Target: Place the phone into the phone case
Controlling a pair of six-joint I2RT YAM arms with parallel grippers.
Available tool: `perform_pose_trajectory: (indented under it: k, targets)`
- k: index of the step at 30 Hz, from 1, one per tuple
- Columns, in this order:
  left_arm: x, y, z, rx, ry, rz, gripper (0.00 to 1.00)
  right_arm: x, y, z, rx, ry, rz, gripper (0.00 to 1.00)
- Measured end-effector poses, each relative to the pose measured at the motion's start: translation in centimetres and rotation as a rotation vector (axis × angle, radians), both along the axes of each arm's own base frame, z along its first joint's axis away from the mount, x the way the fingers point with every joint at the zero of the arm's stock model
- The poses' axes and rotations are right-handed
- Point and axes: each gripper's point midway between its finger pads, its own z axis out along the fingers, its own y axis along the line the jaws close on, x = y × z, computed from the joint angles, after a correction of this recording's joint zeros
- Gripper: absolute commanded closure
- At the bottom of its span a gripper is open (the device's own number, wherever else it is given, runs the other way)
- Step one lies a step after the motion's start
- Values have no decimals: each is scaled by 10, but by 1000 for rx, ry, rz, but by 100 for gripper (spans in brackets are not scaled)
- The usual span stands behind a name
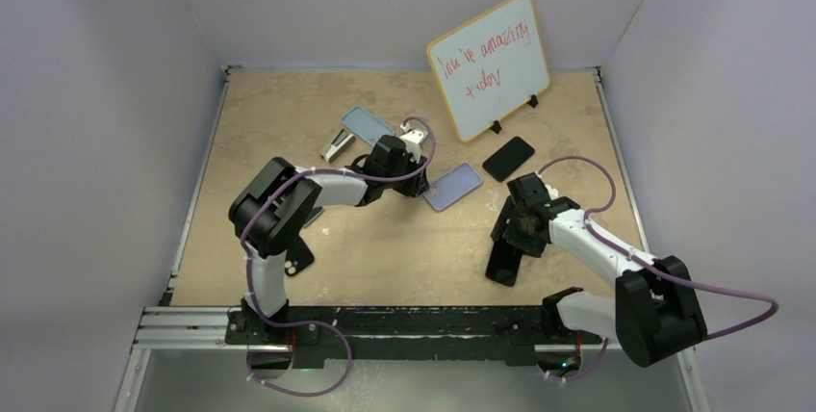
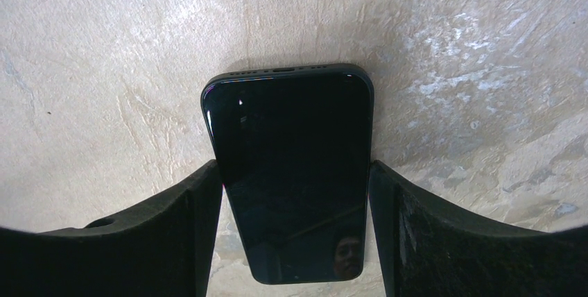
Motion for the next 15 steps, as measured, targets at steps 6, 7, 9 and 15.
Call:
perform_pose_trajectory:
  k: [6,7,9,15]
  targets:
    - [-6,-3,-2,-1,16,-11,83,0,5,2,33,-20,26,44]
    - [-8,-4,-3,-2,18,-15,87,0,6,2,37,-23,28,44]
    - [-9,-5,-3,-3,21,-18,95,-2,7,3,47,-27,34,45]
    - [-13,-3,-4,2,49,16,100,-1,9,5,62,-38,42,47]
